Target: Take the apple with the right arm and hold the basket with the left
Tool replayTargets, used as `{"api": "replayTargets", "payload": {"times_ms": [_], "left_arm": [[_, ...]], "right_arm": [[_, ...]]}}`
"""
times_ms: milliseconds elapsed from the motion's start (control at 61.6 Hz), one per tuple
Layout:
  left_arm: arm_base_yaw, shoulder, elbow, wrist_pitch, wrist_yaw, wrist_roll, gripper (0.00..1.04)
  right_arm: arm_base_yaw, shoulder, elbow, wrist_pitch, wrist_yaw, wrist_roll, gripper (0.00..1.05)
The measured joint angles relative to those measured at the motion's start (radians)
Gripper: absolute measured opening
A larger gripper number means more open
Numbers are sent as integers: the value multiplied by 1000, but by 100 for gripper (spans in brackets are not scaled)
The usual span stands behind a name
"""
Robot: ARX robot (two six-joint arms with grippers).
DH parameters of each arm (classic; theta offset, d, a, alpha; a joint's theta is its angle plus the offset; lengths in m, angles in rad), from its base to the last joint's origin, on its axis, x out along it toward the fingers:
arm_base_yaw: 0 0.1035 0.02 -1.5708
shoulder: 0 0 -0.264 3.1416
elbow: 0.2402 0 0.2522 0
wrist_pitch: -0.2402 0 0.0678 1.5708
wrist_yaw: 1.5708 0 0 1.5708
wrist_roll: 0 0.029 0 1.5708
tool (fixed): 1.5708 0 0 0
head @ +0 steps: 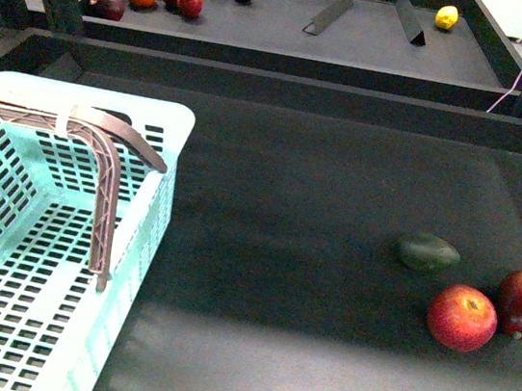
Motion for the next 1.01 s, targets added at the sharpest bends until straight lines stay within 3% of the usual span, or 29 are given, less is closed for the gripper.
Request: {"api": "replayTargets", "payload": {"times_ms": [682, 796, 1007], "left_arm": [[0, 1, 0, -2, 1, -2, 98], [41, 157, 79, -210, 92, -125, 98], [158, 503, 165, -8, 299, -363, 98]], "right_arm": [[0, 0, 0, 0, 0, 0, 96], [0, 0, 0, 0, 0, 0, 96], [0, 0, 0, 0, 0, 0, 96]]}}
